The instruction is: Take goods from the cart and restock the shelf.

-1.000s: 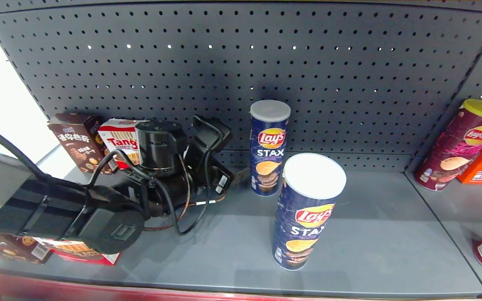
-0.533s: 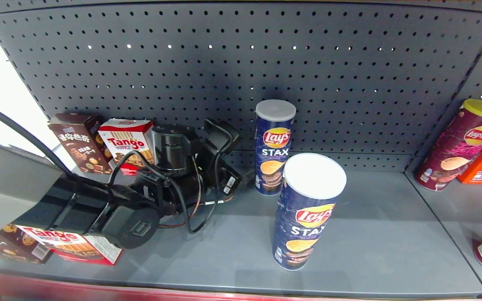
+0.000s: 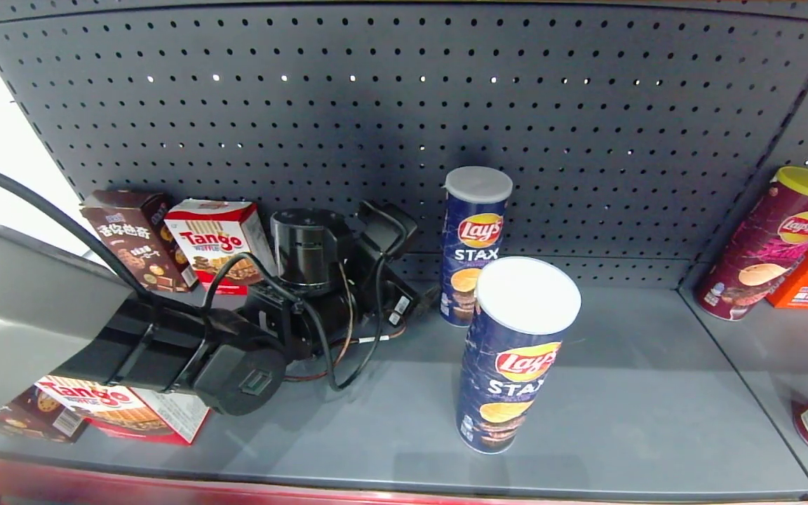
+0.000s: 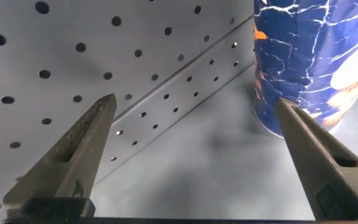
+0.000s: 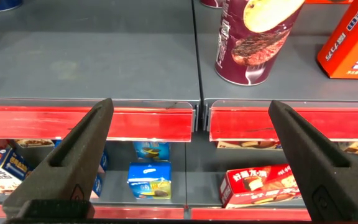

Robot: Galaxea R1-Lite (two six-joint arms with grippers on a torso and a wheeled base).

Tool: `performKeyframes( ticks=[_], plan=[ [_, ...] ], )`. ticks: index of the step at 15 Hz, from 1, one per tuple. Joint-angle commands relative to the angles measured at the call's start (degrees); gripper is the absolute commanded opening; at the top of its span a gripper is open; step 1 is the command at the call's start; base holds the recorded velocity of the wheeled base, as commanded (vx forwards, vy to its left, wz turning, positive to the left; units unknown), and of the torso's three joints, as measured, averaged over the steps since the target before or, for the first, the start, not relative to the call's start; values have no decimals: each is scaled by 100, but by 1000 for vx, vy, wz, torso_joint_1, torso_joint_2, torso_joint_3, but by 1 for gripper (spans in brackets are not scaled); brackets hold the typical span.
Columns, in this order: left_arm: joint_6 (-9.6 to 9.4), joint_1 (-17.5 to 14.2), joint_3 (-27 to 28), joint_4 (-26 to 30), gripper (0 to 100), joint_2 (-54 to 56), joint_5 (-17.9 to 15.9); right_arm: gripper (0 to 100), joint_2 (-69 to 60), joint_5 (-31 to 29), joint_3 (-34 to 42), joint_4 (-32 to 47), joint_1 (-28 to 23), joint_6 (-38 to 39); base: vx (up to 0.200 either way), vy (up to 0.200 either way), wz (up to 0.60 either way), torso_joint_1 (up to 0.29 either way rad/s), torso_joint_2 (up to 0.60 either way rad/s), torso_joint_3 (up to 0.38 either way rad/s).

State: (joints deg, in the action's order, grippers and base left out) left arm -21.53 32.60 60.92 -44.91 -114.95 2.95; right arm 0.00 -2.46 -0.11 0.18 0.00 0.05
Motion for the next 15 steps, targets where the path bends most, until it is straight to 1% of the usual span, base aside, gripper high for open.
performKeyframes(
  ticks=[1,6,7,8,9,11,12,14,15],
  plan=[
    [0,19,34,0,100,-63,4,100,0,0,-7,-1,0,4,0,0,0,0,0,0],
    [0,54,105,-9,100,-19,83,100,0,0,-7,-1,0,4,0,0,0,0,0,0],
    [0,36,122,17,100,341,83,100,0,0,2,-1,0,-5,0,0,0,0,0,0],
    [0,27,87,202,100,614,100,100,0,0,2,-1,0,4,0,0,0,0,0,0],
    [0,27,87,404,100,921,180,100,0,0,-7,-1,9,4,0,0,0,0,0,0],
    [8,45,131,527,100,1308,276,100,0,0,-7,-1,9,4,0,0,0,0,0,0],
    [8,45,78,554,100,1712,276,100,0,0,-7,-1,0,4,0,0,0,0,0,0],
    [35,71,-133,782,100,2538,276,100,0,0,2,-1,0,4,0,0,0,0,0,0],
    [35,106,-185,817,100,2741,276,100,0,0,2,-1,0,4,0,0,0,0,0,0]
  ],
)
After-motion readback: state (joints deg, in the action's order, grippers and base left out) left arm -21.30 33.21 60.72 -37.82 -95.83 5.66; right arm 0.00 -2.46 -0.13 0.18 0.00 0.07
